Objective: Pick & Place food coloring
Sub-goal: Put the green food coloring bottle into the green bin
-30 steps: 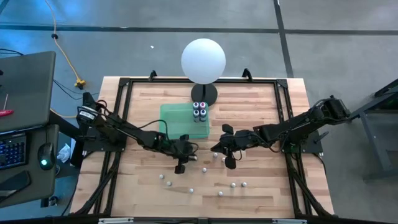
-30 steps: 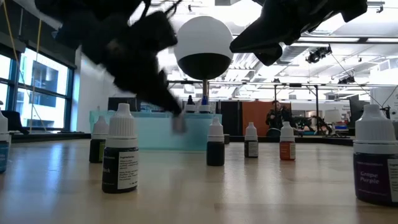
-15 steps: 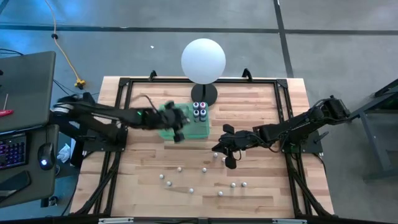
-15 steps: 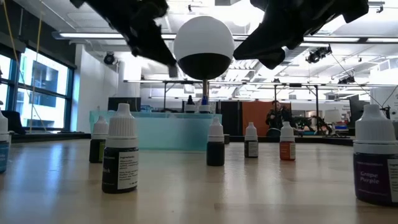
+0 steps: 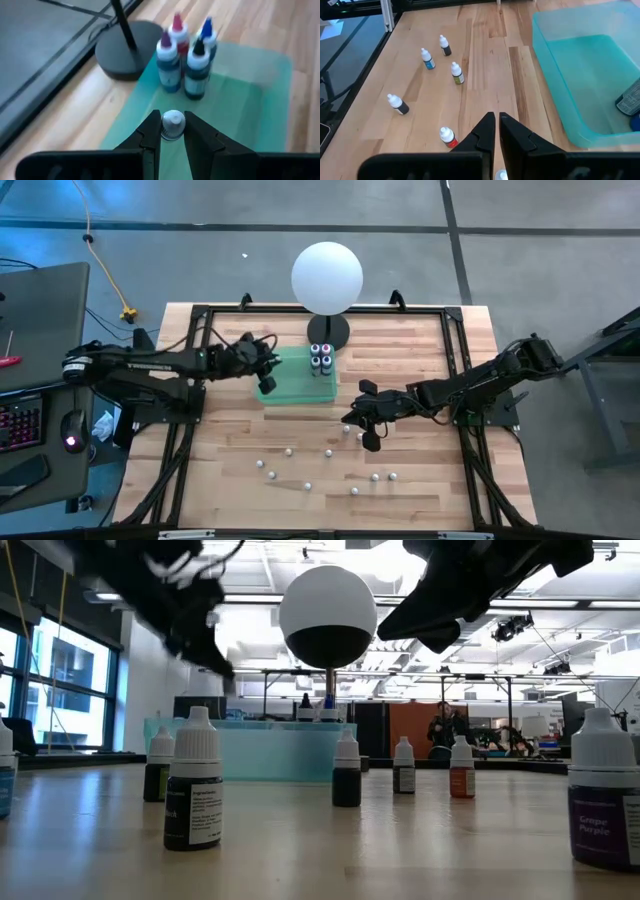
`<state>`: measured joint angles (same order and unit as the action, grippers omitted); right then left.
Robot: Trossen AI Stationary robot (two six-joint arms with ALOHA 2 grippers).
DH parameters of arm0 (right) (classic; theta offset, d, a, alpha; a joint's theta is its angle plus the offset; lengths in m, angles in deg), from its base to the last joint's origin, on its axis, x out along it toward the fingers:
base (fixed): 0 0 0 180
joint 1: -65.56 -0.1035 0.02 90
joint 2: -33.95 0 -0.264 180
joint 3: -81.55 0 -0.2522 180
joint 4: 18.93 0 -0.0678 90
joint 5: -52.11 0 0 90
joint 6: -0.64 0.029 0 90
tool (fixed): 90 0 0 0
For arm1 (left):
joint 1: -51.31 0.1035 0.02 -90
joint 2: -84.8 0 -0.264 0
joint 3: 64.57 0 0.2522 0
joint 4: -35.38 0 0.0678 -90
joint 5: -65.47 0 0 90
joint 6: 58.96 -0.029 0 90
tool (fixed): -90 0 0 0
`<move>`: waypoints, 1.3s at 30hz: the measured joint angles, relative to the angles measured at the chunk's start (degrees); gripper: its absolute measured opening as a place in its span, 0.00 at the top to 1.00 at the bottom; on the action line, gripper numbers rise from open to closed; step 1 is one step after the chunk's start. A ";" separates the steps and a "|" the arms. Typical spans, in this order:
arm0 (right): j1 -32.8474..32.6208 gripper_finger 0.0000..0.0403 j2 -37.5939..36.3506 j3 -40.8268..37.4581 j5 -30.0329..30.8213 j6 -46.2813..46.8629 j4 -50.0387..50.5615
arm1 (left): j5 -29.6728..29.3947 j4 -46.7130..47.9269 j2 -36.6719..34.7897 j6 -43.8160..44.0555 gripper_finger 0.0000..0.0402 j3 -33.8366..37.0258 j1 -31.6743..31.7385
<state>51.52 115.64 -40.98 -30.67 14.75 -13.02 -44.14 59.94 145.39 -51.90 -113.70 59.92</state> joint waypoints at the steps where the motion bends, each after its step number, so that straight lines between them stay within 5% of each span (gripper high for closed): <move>1: 0.00 0.96 0.00 0.00 -0.02 0.00 -0.02 | -0.30 -2.81 0.17 1.50 0.86 2.45 0.11; 11: 0.01 0.96 0.00 0.00 0.19 -0.04 -0.05 | -0.45 -10.48 0.14 6.34 0.86 14.45 5.42; 24: 0.02 0.96 0.00 0.00 1.66 -0.07 -0.11 | 10.38 -12.70 1.51 11.34 0.86 14.53 12.89; 30: 0.01 0.96 0.00 0.00 1.66 -0.13 -0.12 | 9.26 -18.54 5.82 11.46 0.86 14.37 12.73; 39: 0.02 0.96 0.00 0.02 1.64 -0.15 -0.13 | 10.21 -12.33 6.97 8.41 0.86 6.63 12.70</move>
<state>51.54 115.64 -40.96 -29.03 14.60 -13.15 -33.93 47.62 152.36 -43.49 -107.07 72.63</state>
